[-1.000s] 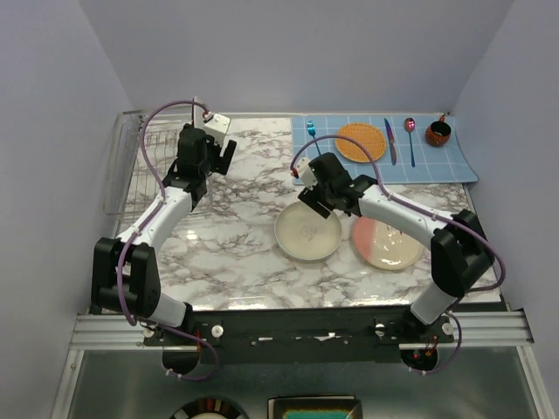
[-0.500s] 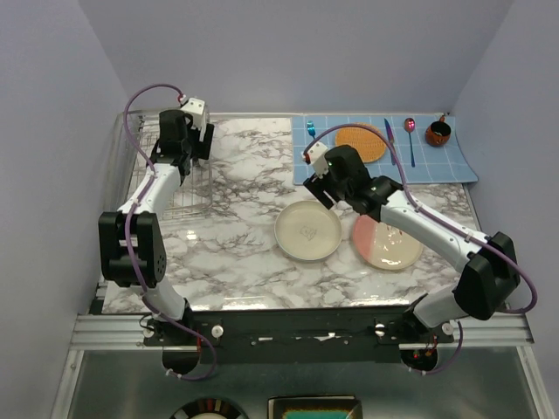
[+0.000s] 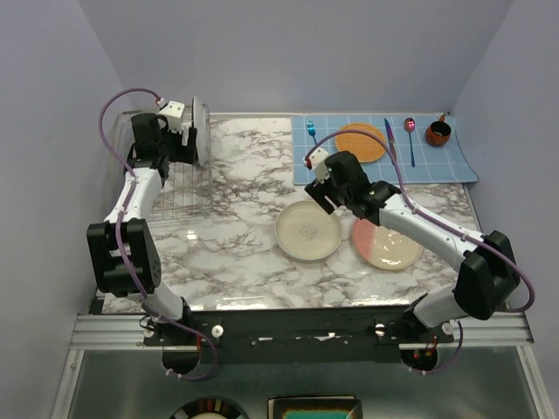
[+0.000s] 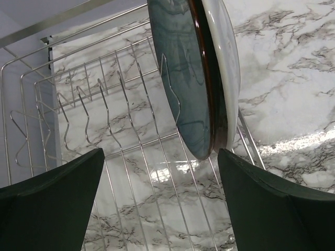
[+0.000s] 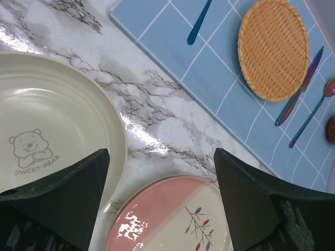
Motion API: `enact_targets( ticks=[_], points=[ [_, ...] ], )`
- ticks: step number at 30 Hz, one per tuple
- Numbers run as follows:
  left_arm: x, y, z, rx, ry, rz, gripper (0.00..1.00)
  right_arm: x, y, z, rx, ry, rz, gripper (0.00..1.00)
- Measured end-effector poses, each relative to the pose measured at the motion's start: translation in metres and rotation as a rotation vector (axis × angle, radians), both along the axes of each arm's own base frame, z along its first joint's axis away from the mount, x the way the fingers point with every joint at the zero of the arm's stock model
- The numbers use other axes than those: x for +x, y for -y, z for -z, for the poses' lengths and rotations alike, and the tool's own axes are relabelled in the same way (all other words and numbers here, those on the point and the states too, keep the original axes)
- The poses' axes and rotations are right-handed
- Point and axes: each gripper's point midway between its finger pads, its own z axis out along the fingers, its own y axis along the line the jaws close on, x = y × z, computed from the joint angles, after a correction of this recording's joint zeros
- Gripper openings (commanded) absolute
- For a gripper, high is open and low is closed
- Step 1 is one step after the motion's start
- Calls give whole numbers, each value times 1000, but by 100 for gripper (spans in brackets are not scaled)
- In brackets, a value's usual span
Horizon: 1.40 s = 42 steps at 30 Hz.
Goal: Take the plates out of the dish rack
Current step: Unload the plate from the dish rack.
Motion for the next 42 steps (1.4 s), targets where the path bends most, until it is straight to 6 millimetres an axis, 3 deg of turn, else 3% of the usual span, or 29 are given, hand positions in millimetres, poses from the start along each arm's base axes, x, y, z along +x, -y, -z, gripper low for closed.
enact_targets(
  ticks=[6, 22, 35, 42],
  points=[
    [-5, -8, 5, 9, -18, 22, 95, 0, 0, 7, -7, -9, 1, 90],
    [-2, -3, 33, -8, -69, 54, 91, -1, 0, 11, -10, -20, 3, 89],
    [8, 2, 59, -36, -111, 82, 76, -1, -1, 13, -7, -27, 0, 89],
    [19, 8, 59, -60, -110, 124, 68, -1, -1, 14, -8, -29, -1, 89]
  ],
)
